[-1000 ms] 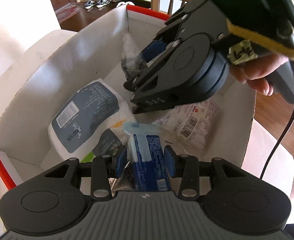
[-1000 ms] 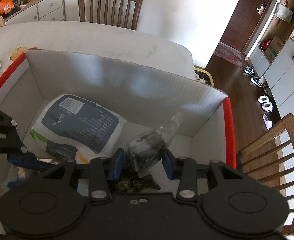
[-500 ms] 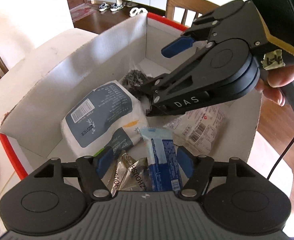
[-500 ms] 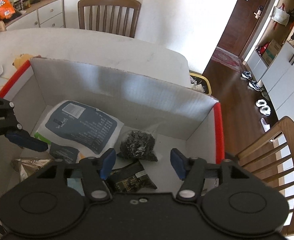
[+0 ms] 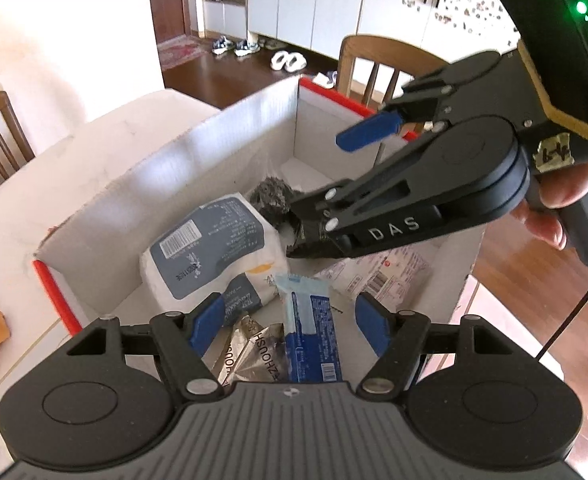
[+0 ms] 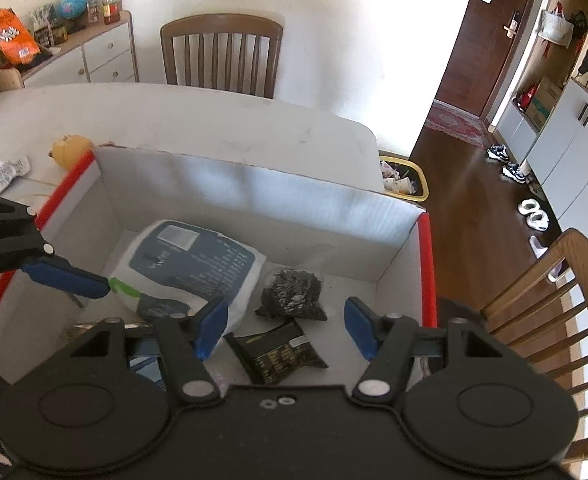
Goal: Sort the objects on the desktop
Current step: 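Withdraw both tools from the shoebox back over the table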
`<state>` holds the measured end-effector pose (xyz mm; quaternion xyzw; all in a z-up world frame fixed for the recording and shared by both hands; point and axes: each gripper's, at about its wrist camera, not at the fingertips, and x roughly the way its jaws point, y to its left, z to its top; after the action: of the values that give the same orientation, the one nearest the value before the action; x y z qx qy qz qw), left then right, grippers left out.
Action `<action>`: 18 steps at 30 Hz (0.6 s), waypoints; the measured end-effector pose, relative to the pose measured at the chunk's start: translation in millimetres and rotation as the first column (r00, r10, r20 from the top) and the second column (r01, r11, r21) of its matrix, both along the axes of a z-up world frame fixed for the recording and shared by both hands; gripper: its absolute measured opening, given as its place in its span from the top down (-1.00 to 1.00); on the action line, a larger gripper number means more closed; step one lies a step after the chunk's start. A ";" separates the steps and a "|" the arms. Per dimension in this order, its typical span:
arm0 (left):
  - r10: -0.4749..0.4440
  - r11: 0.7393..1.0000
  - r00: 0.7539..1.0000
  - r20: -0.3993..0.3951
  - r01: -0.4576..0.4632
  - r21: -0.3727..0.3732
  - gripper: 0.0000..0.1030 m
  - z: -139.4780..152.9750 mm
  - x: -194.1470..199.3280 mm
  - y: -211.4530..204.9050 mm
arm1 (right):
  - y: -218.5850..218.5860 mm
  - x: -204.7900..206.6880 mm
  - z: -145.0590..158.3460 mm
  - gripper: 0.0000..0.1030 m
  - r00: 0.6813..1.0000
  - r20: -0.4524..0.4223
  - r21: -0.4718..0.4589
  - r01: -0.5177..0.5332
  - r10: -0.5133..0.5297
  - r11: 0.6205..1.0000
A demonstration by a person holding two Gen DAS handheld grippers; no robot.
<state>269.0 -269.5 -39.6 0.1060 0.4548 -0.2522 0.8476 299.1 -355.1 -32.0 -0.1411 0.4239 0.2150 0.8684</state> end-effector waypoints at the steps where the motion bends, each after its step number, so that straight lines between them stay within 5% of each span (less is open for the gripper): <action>1: 0.003 1.000 1.000 0.009 -0.003 -0.005 -0.38 2.4 -2.4 0.7 | -1.0 -1.4 2.1 -0.26 1.000 -0.005 0.011 0.000 0.001 1.000; 10: 0.047 0.998 0.997 0.058 -0.044 -0.051 -0.38 20.8 -27.2 12.6 | -6.2 -18.7 18.4 -0.28 1.000 -0.030 0.075 -0.004 0.006 0.997; 18: 0.071 0.995 0.993 0.096 -0.064 -0.073 -0.38 29.7 -47.9 20.2 | -6.5 -35.6 31.0 -0.59 0.999 -0.034 0.124 -0.005 0.009 0.992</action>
<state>221.1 -249.3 -9.9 0.0732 0.4068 -0.2338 0.8801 263.5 -361.6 -0.9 -0.0848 0.4243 0.2462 0.8673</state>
